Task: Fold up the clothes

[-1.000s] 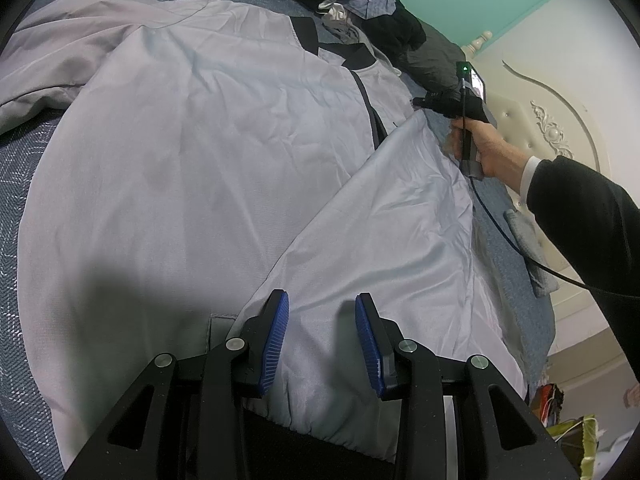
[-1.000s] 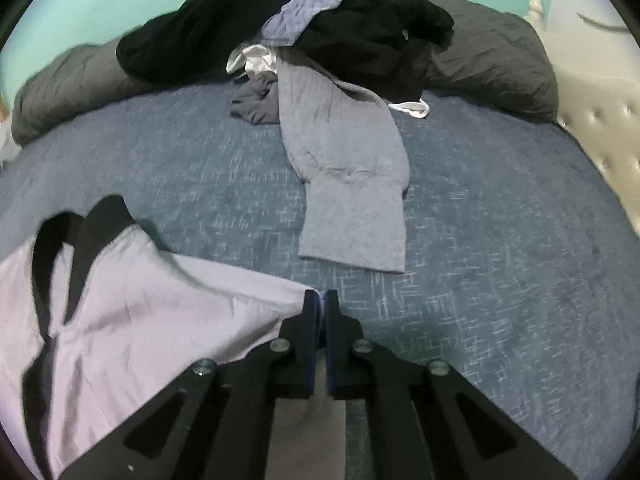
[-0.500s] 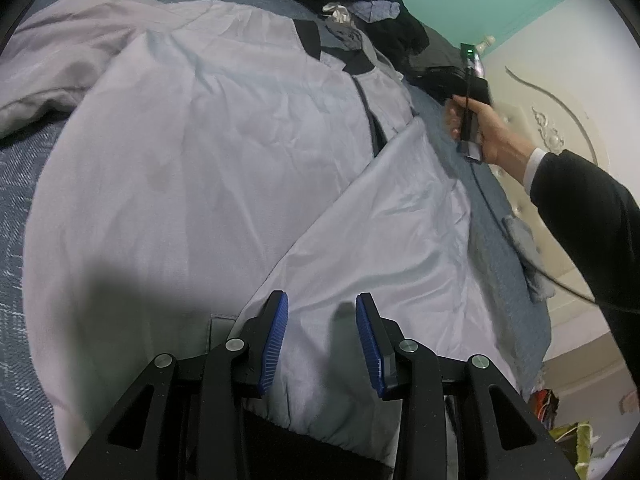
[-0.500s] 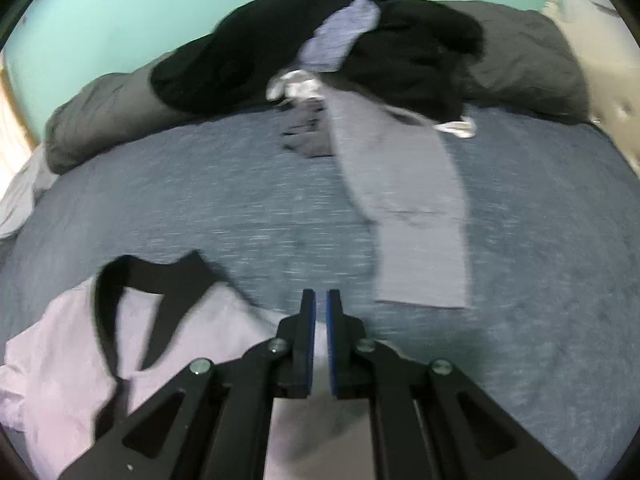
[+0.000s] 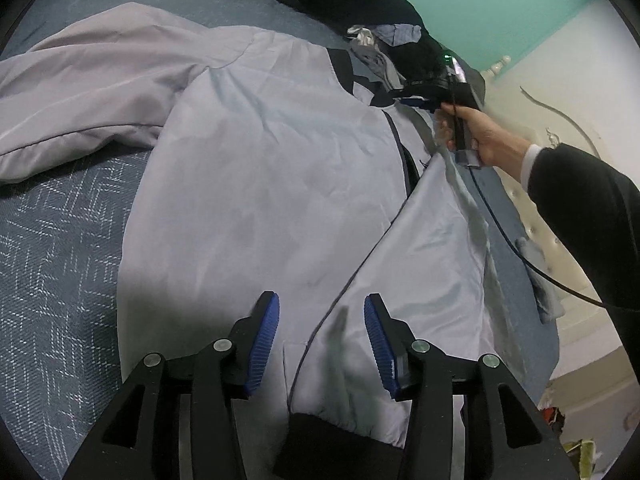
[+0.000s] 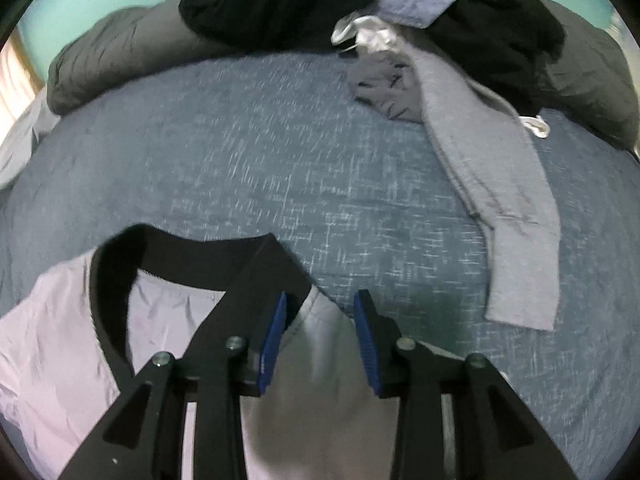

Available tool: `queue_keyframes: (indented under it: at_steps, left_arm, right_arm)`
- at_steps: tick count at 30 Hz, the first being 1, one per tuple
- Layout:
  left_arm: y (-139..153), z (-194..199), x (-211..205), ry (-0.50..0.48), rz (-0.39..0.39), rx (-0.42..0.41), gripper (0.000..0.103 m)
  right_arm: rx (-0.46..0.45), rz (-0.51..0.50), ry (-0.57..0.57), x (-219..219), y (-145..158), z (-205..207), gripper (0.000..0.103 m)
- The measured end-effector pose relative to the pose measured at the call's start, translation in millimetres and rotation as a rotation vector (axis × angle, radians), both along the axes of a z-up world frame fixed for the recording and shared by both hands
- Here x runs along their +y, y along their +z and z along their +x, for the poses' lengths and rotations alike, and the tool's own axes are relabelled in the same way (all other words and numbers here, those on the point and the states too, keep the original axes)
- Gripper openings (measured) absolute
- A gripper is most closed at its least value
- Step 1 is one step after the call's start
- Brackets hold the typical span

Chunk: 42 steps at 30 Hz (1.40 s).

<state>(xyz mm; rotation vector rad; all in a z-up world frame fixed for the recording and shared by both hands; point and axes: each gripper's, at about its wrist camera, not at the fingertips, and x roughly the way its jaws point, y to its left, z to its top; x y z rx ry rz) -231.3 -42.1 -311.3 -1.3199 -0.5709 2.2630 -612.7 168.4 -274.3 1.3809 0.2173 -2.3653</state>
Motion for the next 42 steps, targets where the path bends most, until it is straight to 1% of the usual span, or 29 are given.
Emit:
queue_keyframes:
  at_steps: [1,2,3,5,7,10,11,12,14,16,17,19,21,22,25,26,27,28,29,30,33,37,40,41,42]
  left_arm:
    - [-1,0,-1,0.001,0.003,-0.002,0.048]
    - [-2,0,-1,0.001,0.004,-0.004,0.048]
    - [-2,0,-2,0.0,0.005,-0.005,0.048]
    - [-2,1,-3,0.0,0.009,-0.006,0.048]
    - [-2,0,-2,-0.002,0.01,-0.006,0.048]
    - [-1,1,-5,-0.003,0.008,-0.006,0.048]
    - [-1,2,-5,-0.003,0.007,-0.006,0.048]
    - [-1,2,-5,-0.003,0.007,-0.006,0.048]
    - [-1,2,-5,-0.004,0.007,-0.007,0.048]
    - [-2,2,-6,-0.005,0.007,-0.008,0.048]
    - [-1,3,-6,-0.005,0.007,-0.008,0.048]
    - [-1,3,-6,-0.005,0.006,-0.007,0.048]
    - [-1,3,-5,-0.005,0.003,-0.006,0.048]
    - [-1,3,-5,-0.005,0.002,-0.006,0.048]
    - [-1,3,-5,-0.006,0.003,-0.007,0.048]
    - [-1,3,-5,-0.006,0.003,-0.007,0.048]
    - [-1,2,-5,-0.006,0.003,-0.008,0.048]
    - [-1,2,-5,-0.006,0.003,-0.008,0.048]
    - [-1,2,-5,-0.006,0.003,-0.008,0.048]
    - [-1,2,-5,-0.006,0.003,-0.009,0.048]
    - [-1,2,-6,-0.007,0.005,-0.009,0.048]
    - [0,4,-6,-0.008,0.002,-0.008,0.048]
    - [0,6,-7,-0.009,-0.002,-0.008,0.048]
    - [0,6,-7,-0.01,-0.002,-0.007,0.048]
    - [1,7,-8,-0.01,-0.003,-0.007,0.048]
  right_arm:
    - [-0.003,0.01,0.006,-3,-3,-2,0.02]
    - [-0.003,0.003,0.015,-5,-4,-2,0.009]
    - [-0.003,-0.011,0.024,-6,-6,-1,0.007]
    - [0.016,-0.004,0.04,-9,-7,1,0.0]
    - [0.049,0.003,0.044,-10,-3,3,0.0]
    - [0.114,-0.003,-0.004,-7,9,0,0.0]
    - [0.119,-0.007,-0.012,-8,11,-2,0.0]
    - [0.113,-0.009,-0.009,-8,12,-4,0.0]
    - [0.087,-0.061,0.01,-5,14,-5,0.0]
    - [0.054,-0.051,0.029,0,11,-5,0.001]
    - [0.037,-0.041,0.039,3,9,-4,0.002]
    - [0.013,-0.026,0.046,10,8,-3,0.013]
    - [-0.003,-0.042,0.019,24,9,-3,0.051]
    - [-0.011,-0.037,0.021,25,7,-2,0.057]
    - [-0.03,-0.003,0.042,26,0,1,0.057]
    - [-0.036,0.008,0.049,26,-3,2,0.054]
    - [-0.036,0.007,0.055,26,-5,3,0.036]
    - [-0.033,0.002,0.06,24,-5,4,0.025]
    - [-0.03,-0.002,0.066,22,-6,5,0.012]
    - [-0.022,0.007,0.079,20,-8,6,0.005]
    - [0.038,0.035,0.091,13,-8,10,0.003]
    - [0.107,0.02,0.037,18,-1,4,0.002]
    - [0.117,0.04,0.027,15,-2,1,0.003]
    - [0.099,0.026,0.022,17,-3,-1,0.007]
    - [0.078,0.008,0.015,19,-3,-3,0.007]
